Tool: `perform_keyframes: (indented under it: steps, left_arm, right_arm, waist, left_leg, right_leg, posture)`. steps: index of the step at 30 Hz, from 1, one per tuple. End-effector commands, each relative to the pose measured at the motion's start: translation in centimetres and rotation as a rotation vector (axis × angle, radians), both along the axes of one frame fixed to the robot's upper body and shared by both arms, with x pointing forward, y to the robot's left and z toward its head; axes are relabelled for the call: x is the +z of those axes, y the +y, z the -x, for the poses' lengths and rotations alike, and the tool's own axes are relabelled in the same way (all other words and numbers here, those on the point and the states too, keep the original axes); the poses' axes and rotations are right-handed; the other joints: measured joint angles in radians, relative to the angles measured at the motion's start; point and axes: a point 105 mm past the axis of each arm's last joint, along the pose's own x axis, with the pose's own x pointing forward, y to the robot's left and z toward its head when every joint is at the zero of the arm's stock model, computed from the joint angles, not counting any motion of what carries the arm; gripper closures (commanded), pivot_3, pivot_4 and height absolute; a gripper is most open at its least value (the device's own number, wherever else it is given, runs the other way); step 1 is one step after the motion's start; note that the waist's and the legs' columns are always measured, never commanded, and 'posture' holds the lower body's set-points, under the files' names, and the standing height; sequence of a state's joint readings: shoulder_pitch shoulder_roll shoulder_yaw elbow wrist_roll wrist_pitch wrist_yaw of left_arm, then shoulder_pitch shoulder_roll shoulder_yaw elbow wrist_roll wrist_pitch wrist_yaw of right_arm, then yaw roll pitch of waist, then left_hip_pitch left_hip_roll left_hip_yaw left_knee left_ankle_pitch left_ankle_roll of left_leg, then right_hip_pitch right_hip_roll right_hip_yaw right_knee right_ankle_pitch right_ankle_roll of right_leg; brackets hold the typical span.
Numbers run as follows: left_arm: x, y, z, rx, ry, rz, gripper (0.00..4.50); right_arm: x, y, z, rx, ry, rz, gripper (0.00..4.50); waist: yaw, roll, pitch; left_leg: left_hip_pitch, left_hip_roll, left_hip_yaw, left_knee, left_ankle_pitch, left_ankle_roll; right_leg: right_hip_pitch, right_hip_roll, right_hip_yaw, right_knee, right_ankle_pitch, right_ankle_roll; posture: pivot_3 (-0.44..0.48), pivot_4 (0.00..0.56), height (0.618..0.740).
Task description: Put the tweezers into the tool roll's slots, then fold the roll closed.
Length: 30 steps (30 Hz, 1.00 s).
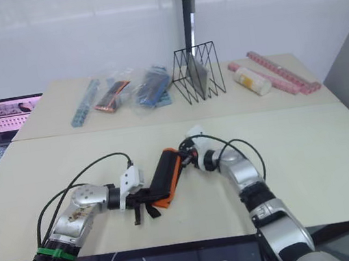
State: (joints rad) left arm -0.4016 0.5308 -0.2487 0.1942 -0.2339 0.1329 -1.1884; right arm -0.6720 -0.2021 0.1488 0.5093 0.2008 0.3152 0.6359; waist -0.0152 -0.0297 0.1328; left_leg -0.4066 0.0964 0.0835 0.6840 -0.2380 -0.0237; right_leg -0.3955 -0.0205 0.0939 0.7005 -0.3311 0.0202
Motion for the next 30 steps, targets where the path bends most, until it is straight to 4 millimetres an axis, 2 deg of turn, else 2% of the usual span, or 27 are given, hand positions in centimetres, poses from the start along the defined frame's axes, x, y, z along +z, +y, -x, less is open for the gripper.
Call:
perform_keyframes:
  steps: [1,6,9,11,12,13,17,18,20,21,22,24,25,26,30]
  left_arm:
    - [-0.5,1.6,-0.8,0.107,0.019,0.003,4.48]
    - [2.7,2.9,-1.2,0.199,-0.055,0.127,4.48]
    - [5.1,4.7,-0.7,0.282,-0.088,0.196,4.48]
    - [6.2,6.6,-0.1,0.368,-0.107,0.196,4.48]
    - [6.5,7.6,0.2,0.405,-0.110,0.191,4.49]
    - [6.8,9.1,0.6,0.466,-0.117,0.183,4.24]
    - [7.5,12.5,1.8,0.588,-0.112,0.166,2.98]
    - [7.6,14.1,2.3,0.633,-0.111,0.153,2.67]
    - [7.9,18.7,4.0,0.767,-0.125,0.092,2.00]
    - [8.1,20.4,4.9,0.815,-0.133,0.063,1.65]
    - [8.3,21.7,5.6,0.849,-0.140,0.041,1.34]
    - [8.5,23.0,6.5,0.884,-0.145,0.019,0.68]
    - [8.5,23.5,6.9,0.902,-0.145,0.016,0.35]
    - [8.4,24.0,7.3,0.921,-0.145,0.010,0.04]
    - [7.8,25.3,8.2,0.971,-0.147,-0.014,0.01]
  right_arm:
    - [1.3,-0.6,1.2,0.042,-0.077,-0.044,4.50]
    - [4.0,-2.2,2.3,0.042,-0.179,-0.065,4.50]
    - [5.5,-5.0,2.9,-0.013,-0.243,-0.042,4.50]
    - [6.5,-7.3,3.7,-0.047,-0.278,-0.022,4.50]
    - [6.7,-8.3,4.1,-0.062,-0.290,-0.001,4.24]
    - [6.8,-9.6,4.8,-0.071,-0.290,0.018,3.92]
    - [6.8,-12.2,6.1,-0.095,-0.281,0.053,2.59]
    - [6.7,-13.1,6.5,-0.108,-0.273,0.059,2.27]
    - [6.3,-16.1,7.6,-0.144,-0.247,0.098,1.59]
    - [6.1,-17.4,8.0,-0.161,-0.237,0.116,1.26]
    - [5.9,-18.5,8.4,-0.178,-0.225,0.130,0.91]
    - [5.6,-19.9,8.9,-0.196,-0.210,0.147,0.23]
    - [5.3,-20.6,9.2,-0.206,-0.201,0.153,0.00]
    - [5.1,-21.2,9.4,-0.221,-0.193,0.157,0.00]
    - [3.9,-23.2,9.9,-0.274,-0.160,0.160,0.00]
  waist:
    - [0.001,0.000,0.000]
    - [-0.003,0.002,0.002]
    - [-0.004,0.002,0.003]
    - [0.000,0.002,0.003]
    - [0.001,0.002,0.004]
    - [0.002,0.002,0.004]
    - [0.002,0.001,0.005]
    - [0.002,0.001,0.005]
    - [-0.002,-0.001,0.006]
    - [-0.003,-0.002,0.007]
    - [-0.003,-0.003,0.008]
    - [-0.001,-0.004,0.009]
    - [-0.001,-0.004,0.009]
    - [0.001,-0.004,0.010]
    - [0.002,-0.006,0.011]
  left_leg:
    - [-0.002,0.000,0.000,0.000,0.000,0.000]
    - [-0.015,0.000,0.000,0.000,0.000,0.000]
    - [-0.025,0.000,0.000,0.000,0.000,0.000]
    - [-0.028,0.000,-0.001,0.000,0.001,0.000]
    - [-0.029,0.000,-0.001,-0.001,0.000,0.000]
    - [-0.028,-0.001,-0.001,-0.002,0.000,0.000]
    - [-0.027,-0.005,-0.001,-0.005,-0.002,0.002]
    - [-0.028,-0.005,-0.001,-0.005,-0.002,0.002]
    - [-0.028,-0.005,-0.001,-0.005,-0.002,0.002]
    - [-0.027,-0.005,-0.001,-0.006,-0.002,0.002]
    - [-0.027,-0.005,-0.001,-0.006,-0.002,0.003]
    - [-0.027,-0.005,0.000,-0.006,-0.002,0.003]
    - [-0.026,-0.005,0.000,-0.006,-0.002,0.003]
    - [-0.025,-0.005,0.001,-0.006,-0.002,0.003]
    - [-0.023,-0.005,0.001,-0.004,0.000,0.003]
  right_leg:
    - [-0.002,0.000,0.000,0.000,0.000,0.000]
    - [-0.015,0.000,0.000,0.001,0.000,0.000]
    - [-0.026,0.000,0.001,0.003,0.001,0.000]
    - [-0.029,0.000,0.001,0.003,0.002,0.000]
    - [-0.029,-0.001,0.001,0.003,0.002,0.000]
    - [-0.029,-0.001,0.001,0.003,0.002,0.000]
    - [-0.029,-0.005,0.000,0.001,0.002,0.001]
    - [-0.029,-0.005,0.000,0.000,0.002,0.001]
    - [-0.029,-0.005,0.000,0.000,0.001,0.001]
    - [-0.029,-0.004,0.000,-0.001,0.001,0.001]
    - [-0.029,-0.005,0.000,-0.001,0.001,0.001]
    - [-0.028,-0.005,0.000,-0.001,0.001,0.001]
    - [-0.028,-0.006,0.000,-0.002,0.001,0.001]
    - [-0.027,-0.006,0.000,-0.003,0.001,0.001]
    - [-0.024,-0.006,0.000,-0.004,0.000,0.001]
  posture:
    - [0.000,0.150,0.687]
    - [0.000,0.150,0.687]
    - [0.000,0.150,0.687]
    - [0.000,0.150,0.687]
    - [0.000,0.150,0.687]
    - [0.000,0.150,0.687]
    - [0.000,0.150,0.687]
    - [0.000,0.150,0.687]
    - [0.000,0.150,0.687]
    - [0.000,0.150,0.687]
    - [0.000,0.150,0.687]
    - [0.000,0.150,0.687]
    - [0.000,0.150,0.687]
    - [0.000,0.150,0.687]
    - [0.000,0.150,0.687]
